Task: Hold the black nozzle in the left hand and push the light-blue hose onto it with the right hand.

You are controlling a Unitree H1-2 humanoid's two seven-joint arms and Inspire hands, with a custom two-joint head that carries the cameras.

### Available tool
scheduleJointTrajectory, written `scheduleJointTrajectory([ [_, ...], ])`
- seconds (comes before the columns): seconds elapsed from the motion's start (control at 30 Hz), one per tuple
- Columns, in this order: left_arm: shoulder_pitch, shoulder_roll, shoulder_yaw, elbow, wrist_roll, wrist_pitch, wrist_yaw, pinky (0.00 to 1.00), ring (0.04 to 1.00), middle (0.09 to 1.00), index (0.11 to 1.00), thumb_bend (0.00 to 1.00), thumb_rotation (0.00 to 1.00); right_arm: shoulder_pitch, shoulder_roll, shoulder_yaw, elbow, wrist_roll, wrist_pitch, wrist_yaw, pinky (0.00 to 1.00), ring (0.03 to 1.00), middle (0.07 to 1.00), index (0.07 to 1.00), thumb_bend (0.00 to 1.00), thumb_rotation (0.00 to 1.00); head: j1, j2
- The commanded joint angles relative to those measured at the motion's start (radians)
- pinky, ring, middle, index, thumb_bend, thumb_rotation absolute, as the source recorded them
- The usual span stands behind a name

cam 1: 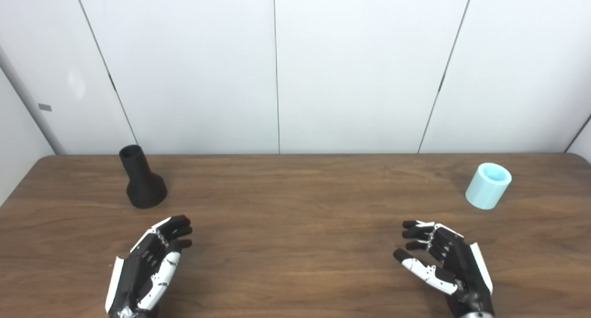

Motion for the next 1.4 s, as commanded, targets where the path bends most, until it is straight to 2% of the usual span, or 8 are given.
scheduleJointTrajectory([
  [0.0, 0.017, -0.004, -0.007, 0.033, -0.001, -0.023, 0.000, 0.68, 0.752, 0.765, 0.734, 0.33, 0.41, -0.018, -0.008, -0.006, -0.030, 0.010, -0.035, 0.001, 0.56, 0.646, 0.668, 0.495, 0.48, 0.15, 0.000, 0.001],
  [0.47, 0.022, -0.005, -0.002, 0.023, 0.014, -0.020, 0.011, 0.68, 0.751, 0.768, 0.743, 0.34, 0.41, -0.013, -0.011, -0.004, -0.035, -0.003, -0.041, -0.001, 0.57, 0.655, 0.678, 0.496, 0.48, 0.15, -0.002, 0.012],
  [0.53, 0.022, -0.008, 0.008, 0.031, 0.033, -0.036, 0.028, 0.67, 0.743, 0.764, 0.744, 0.38, 0.40, -0.012, -0.008, -0.003, -0.031, -0.004, -0.047, -0.004, 0.56, 0.652, 0.675, 0.495, 0.48, 0.15, -0.004, 0.007],
  [0.6, 0.021, -0.016, 0.022, 0.041, 0.054, -0.061, 0.053, 0.63, 0.717, 0.740, 0.730, 0.60, 0.31, -0.012, -0.006, -0.002, -0.029, -0.011, -0.050, -0.008, 0.56, 0.646, 0.671, 0.495, 0.48, 0.15, -0.005, 0.007],
  [0.7, 0.011, -0.025, 0.050, 0.077, 0.037, -0.125, 0.076, 0.63, 0.723, 0.744, 0.738, 0.69, 0.24, -0.011, -0.002, -0.003, -0.031, -0.013, -0.046, -0.011, 0.56, 0.644, 0.670, 0.495, 0.48, 0.15, -0.003, 0.008],
  [0.9, -0.011, -0.001, 0.092, 0.095, 0.060, -0.178, 0.108, 0.80, 0.814, 0.804, 0.817, 0.77, 0.14, -0.015, -0.007, -0.009, -0.029, 0.010, -0.044, 0.000, 0.55, 0.647, 0.671, 0.495, 0.48, 0.15, 0.024, 0.010],
  [1.17, -0.031, 0.035, 0.130, -0.042, 0.163, 0.004, 0.158, 0.98, 0.952, 0.924, 0.971, 0.90, 0.24, -0.029, -0.048, -0.036, -0.001, 0.039, -0.043, 0.011, 0.60, 0.670, 0.680, 0.495, 0.48, 0.15, 0.157, 0.018],
  [1.37, -0.092, 0.061, 0.145, -0.063, 0.278, 0.129, 0.206, 1.00, 0.987, 0.963, 1.000, 1.00, 0.33, -0.042, -0.093, -0.065, 0.026, 0.118, -0.034, 0.050, 0.66, 0.704, 0.704, 0.495, 0.48, 0.15, 0.314, 0.018],
])
